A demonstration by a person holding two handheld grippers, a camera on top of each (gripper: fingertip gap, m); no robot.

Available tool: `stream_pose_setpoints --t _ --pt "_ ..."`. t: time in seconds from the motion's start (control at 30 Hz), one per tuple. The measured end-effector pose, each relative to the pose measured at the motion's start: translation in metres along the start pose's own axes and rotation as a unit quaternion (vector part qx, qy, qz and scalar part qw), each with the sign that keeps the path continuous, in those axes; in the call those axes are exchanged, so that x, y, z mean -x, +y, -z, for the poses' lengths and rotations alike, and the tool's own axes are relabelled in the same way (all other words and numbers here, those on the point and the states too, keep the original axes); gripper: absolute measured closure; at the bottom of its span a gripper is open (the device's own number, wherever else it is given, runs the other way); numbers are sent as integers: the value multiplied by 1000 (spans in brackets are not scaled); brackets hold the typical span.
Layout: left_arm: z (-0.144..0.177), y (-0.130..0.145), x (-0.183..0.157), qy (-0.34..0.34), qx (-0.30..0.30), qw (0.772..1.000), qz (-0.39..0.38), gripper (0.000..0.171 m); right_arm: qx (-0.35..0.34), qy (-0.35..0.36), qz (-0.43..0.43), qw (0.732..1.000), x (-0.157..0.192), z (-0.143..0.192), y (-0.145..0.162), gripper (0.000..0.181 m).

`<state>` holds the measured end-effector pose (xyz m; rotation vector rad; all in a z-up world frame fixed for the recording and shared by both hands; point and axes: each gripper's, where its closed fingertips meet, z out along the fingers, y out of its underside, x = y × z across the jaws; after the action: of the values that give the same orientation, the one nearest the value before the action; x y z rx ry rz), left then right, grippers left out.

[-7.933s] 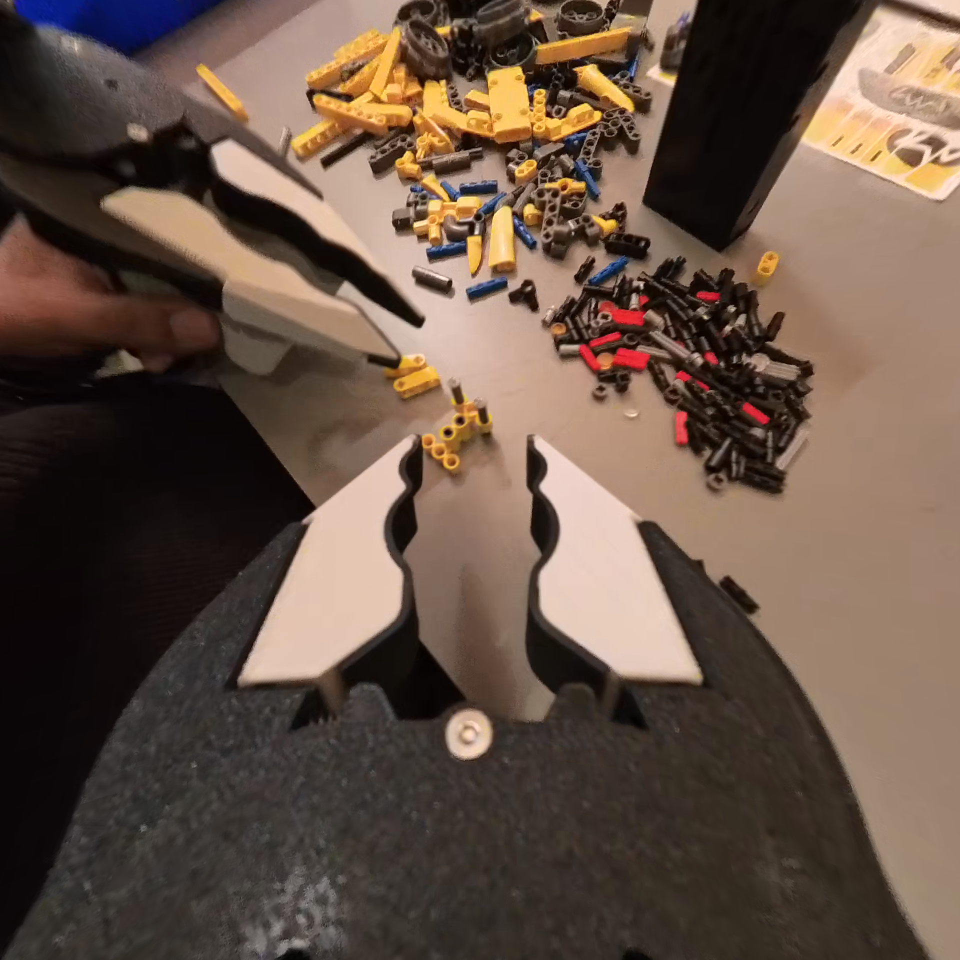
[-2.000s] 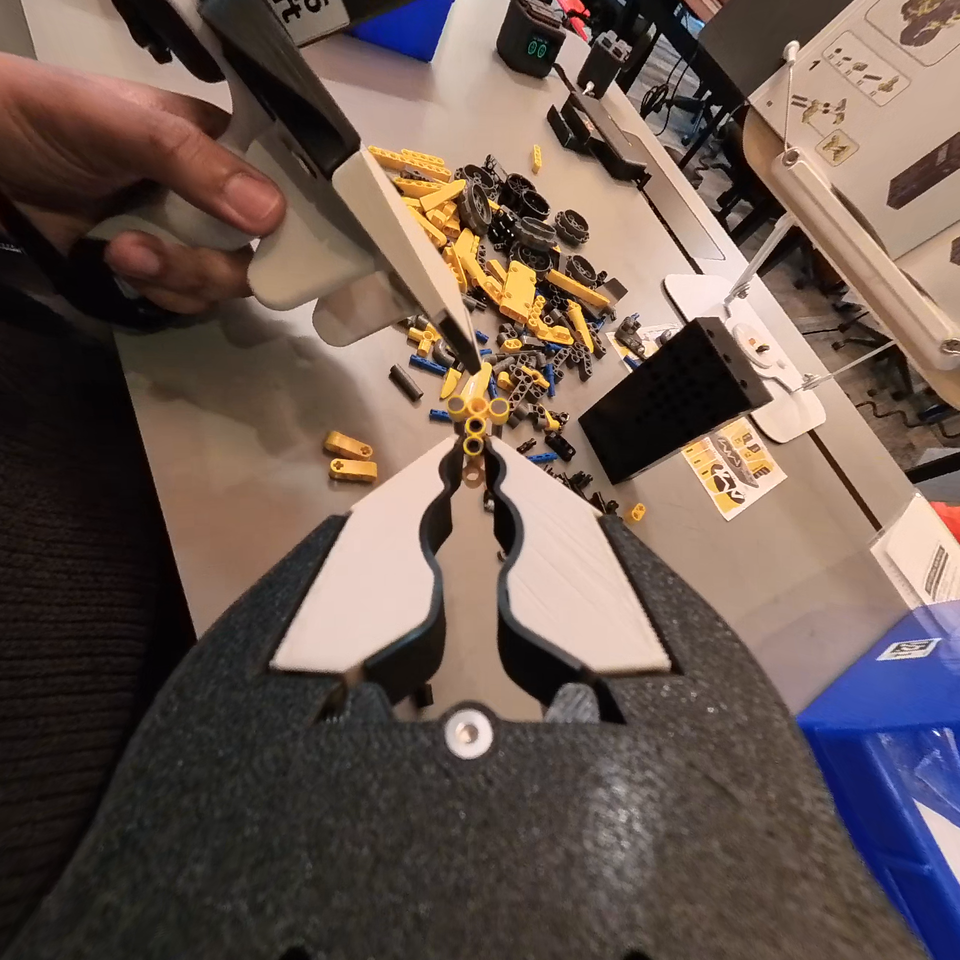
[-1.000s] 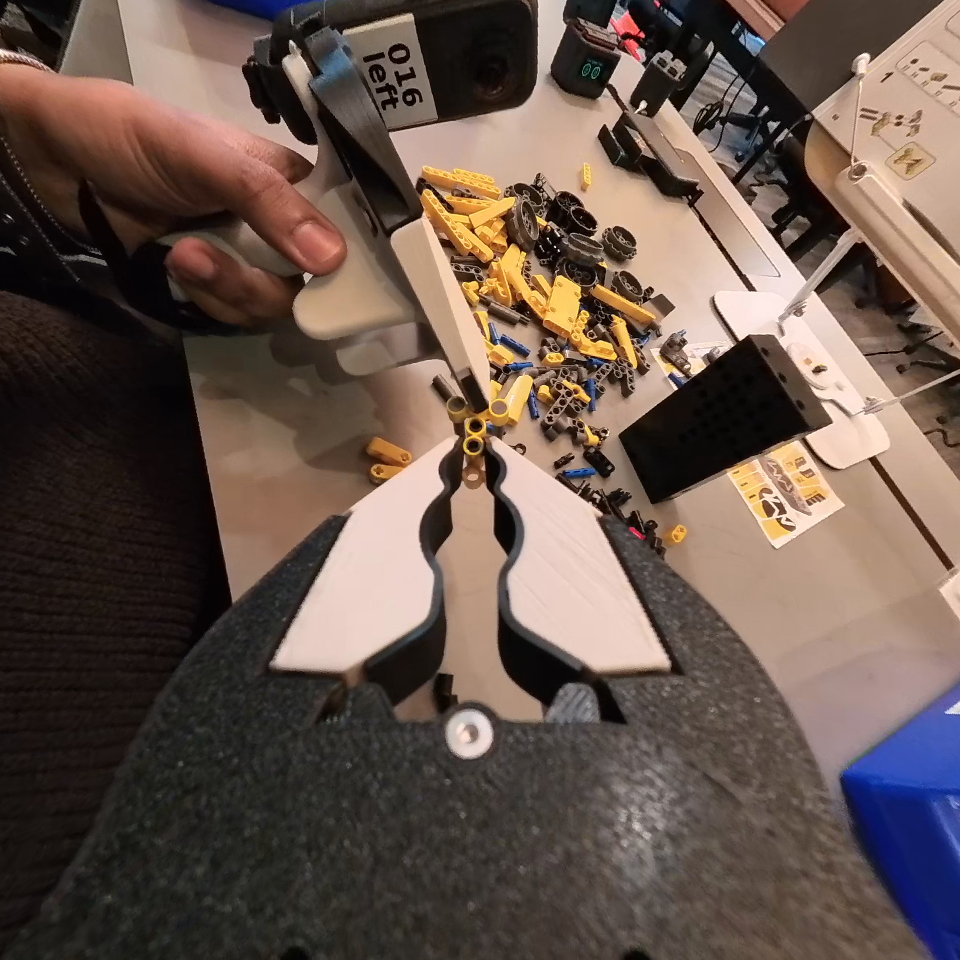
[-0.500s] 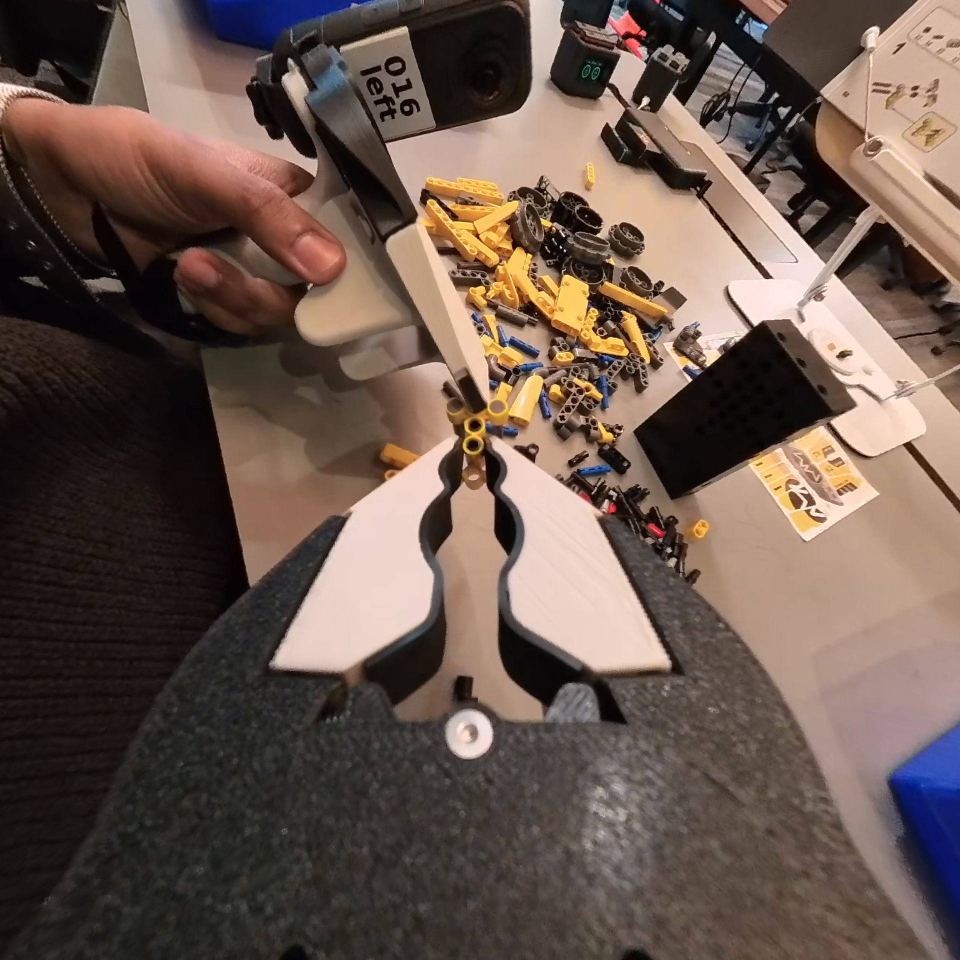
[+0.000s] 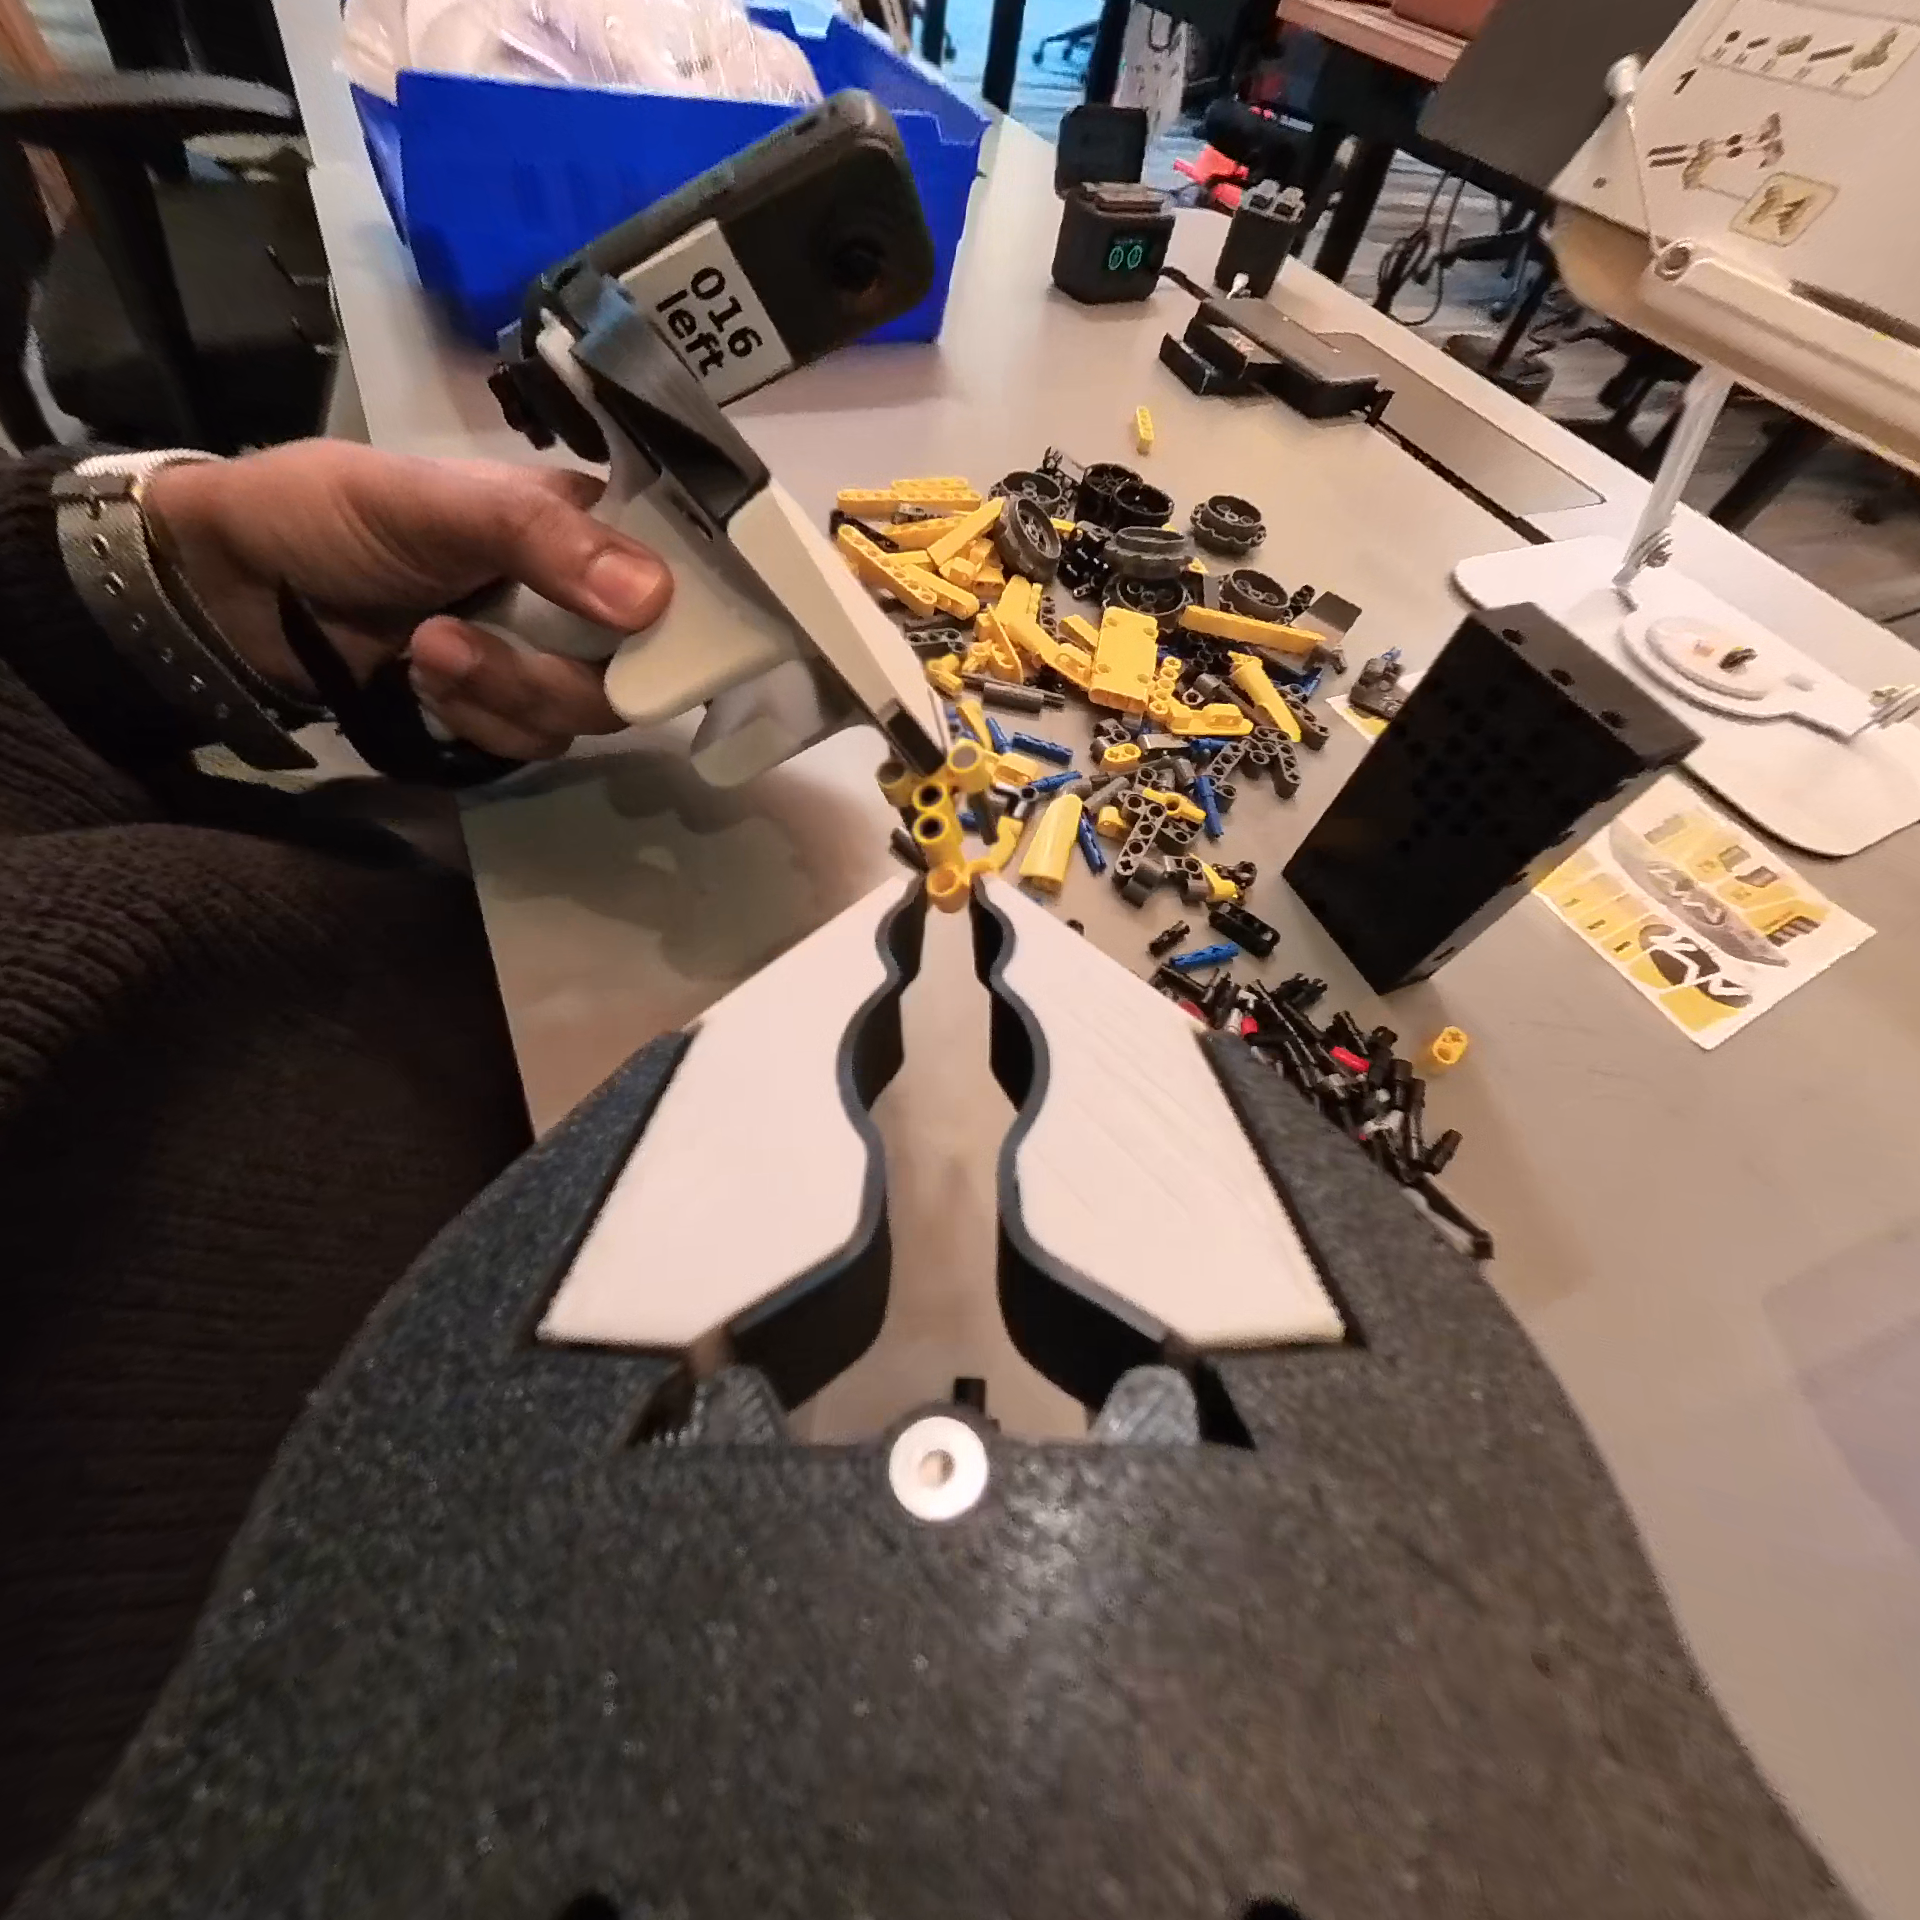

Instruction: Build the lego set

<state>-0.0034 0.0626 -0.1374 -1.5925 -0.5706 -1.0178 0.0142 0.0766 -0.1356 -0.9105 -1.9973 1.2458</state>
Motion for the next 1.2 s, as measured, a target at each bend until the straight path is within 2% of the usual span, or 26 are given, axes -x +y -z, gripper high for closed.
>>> stream_pose_setpoints --t 0.23,0.37,0.57,0.77,0.97,1.2 --pt "2 -2 -2 5 -4 1000 0 164 -20 -14 -86 996 -12 3 0 171" --pt "3 -3 -5 9 -7 1000 0 164 -34 -36 -160 986 -19 4 2 163" --pt "3 -5 -5 14 -13 1000 2 164 -71 -86 -290 950 -24 7 -4 150" --pt "1 -4 -8 25 -14 1000 8 164 -63 -131 -359 922 -10 -3 -5 141" --pt "-2 -5 -13 36 -17 999 7 165 -51 -148 -385 910 -2 -9 -5 141" --pt "-5 -4 -17 43 -21 999 -4 164 -65 -206 -468 857 1 -8 -9 146"
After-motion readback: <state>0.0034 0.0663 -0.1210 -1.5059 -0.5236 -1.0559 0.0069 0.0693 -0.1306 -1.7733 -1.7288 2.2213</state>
